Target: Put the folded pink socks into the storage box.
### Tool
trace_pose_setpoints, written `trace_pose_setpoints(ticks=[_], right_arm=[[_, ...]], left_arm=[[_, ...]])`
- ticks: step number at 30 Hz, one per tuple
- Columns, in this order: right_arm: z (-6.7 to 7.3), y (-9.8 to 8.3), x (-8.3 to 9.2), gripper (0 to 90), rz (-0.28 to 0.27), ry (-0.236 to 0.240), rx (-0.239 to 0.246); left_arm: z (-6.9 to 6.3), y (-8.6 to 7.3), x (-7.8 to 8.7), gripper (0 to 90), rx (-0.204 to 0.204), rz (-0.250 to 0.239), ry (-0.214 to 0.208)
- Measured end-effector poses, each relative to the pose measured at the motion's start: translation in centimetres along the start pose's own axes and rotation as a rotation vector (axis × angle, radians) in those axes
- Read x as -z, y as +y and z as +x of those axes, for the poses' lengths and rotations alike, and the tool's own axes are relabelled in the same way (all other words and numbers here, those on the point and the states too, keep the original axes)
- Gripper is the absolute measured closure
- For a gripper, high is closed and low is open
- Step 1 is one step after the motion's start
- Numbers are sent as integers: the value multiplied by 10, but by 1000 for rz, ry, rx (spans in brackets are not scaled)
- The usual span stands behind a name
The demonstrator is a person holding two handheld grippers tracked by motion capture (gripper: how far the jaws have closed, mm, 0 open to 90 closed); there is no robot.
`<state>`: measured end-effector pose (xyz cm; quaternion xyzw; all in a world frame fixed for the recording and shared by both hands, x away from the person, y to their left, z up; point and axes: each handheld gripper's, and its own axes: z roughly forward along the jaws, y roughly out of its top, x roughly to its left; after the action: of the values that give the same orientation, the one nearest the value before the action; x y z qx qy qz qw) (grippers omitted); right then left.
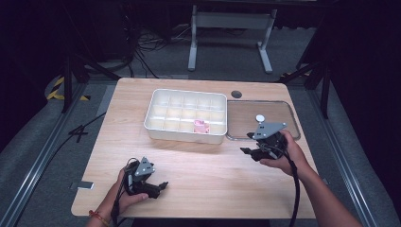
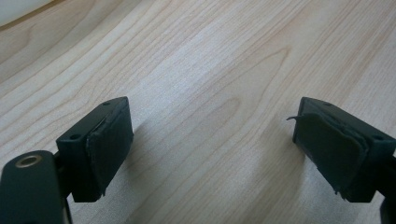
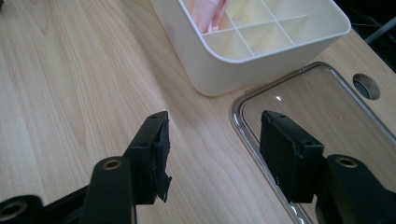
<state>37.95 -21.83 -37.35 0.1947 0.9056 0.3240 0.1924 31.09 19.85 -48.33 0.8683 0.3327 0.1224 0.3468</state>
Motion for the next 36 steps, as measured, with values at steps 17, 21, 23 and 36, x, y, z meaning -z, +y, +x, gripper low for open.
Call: trace_pose_setpoints(ticks=[17,21,23,36], right_arm=[[8,-61,10,402,30,-28,-33],[10,-74,10,395,33,-28,-49],[10,-90,11,385,22,-29,-64],[5,-165,22,334,-30,-25,-281]], left_arm=[[0,0,0,123,0,-1,0],[0,0,0,123,1,-2,0],[0,0,0,123,0,-1,1],[0,0,0,123,-2,0,-1]])
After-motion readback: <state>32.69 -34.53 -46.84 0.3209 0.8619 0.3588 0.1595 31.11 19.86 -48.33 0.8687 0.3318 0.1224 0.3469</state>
